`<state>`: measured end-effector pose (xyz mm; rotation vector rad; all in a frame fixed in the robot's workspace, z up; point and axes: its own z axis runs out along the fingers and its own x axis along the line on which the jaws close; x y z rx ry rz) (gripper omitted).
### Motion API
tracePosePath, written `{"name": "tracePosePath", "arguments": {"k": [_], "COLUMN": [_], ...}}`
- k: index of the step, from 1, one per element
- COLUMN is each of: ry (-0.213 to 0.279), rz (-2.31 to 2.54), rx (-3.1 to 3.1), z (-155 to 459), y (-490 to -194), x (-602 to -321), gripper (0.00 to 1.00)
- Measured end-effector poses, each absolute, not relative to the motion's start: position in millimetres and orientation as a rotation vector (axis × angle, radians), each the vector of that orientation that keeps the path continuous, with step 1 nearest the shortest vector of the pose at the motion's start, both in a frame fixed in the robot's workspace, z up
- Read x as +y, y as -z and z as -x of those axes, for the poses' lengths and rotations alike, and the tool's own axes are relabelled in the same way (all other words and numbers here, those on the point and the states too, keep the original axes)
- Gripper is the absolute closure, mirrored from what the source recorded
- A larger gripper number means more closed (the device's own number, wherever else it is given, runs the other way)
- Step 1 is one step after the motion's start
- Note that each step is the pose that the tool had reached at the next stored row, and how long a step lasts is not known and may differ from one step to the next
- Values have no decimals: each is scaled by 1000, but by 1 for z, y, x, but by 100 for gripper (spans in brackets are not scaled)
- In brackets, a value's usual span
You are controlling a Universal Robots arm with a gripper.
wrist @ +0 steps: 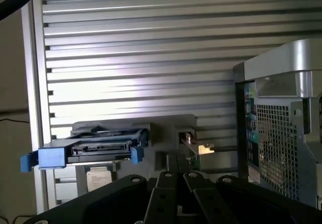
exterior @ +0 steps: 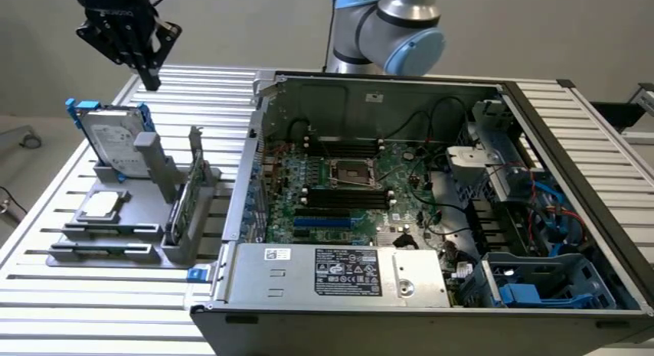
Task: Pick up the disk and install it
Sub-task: 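Reach for the disk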
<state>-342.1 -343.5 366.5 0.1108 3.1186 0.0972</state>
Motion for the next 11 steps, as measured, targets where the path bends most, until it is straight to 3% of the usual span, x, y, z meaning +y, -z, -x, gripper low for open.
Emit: {"name": "tracePosePath", "arguments": {"k": [11], "ry": [-97], "rz": [-111], "rx": [3119], "z": [392], "y": [-366], "x": [-338], "gripper": [89]}}
